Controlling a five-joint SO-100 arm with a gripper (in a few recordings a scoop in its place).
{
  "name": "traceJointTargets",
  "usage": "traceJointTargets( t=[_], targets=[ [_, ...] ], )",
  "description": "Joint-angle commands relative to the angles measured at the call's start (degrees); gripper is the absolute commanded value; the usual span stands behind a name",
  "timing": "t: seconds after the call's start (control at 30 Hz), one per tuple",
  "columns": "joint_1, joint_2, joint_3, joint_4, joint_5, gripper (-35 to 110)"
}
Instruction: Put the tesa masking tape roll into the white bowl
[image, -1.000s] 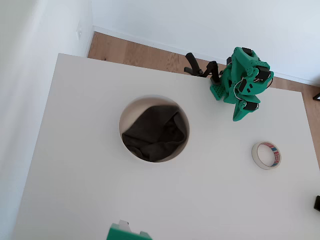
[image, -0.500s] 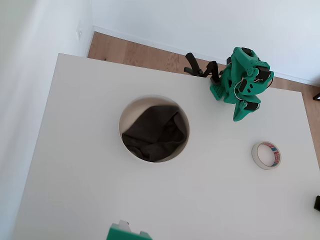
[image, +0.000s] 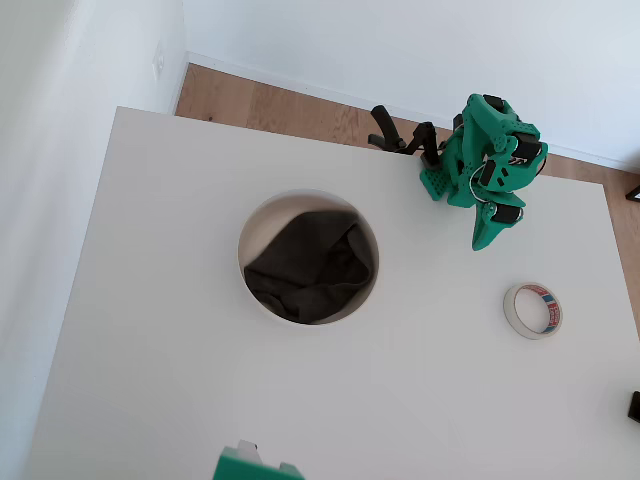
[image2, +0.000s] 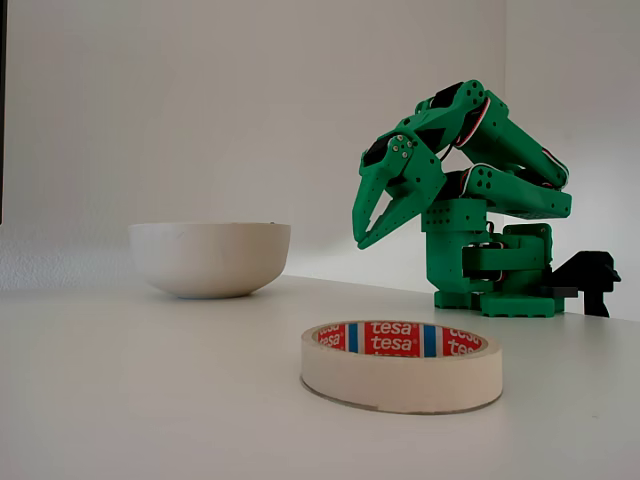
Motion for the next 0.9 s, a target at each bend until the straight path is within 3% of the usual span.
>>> traceJointTargets(
  t=[0.0,0.23,0.87],
  targets=[
    [-1.8,-5.9,-7.0,-3.8,2.0,-8],
    [-4.6,-22.0,-12.7,-11.7,0.8,-8],
    [-17.1,-43.9,-18.2,-15.9,3.5,-8]
  ],
)
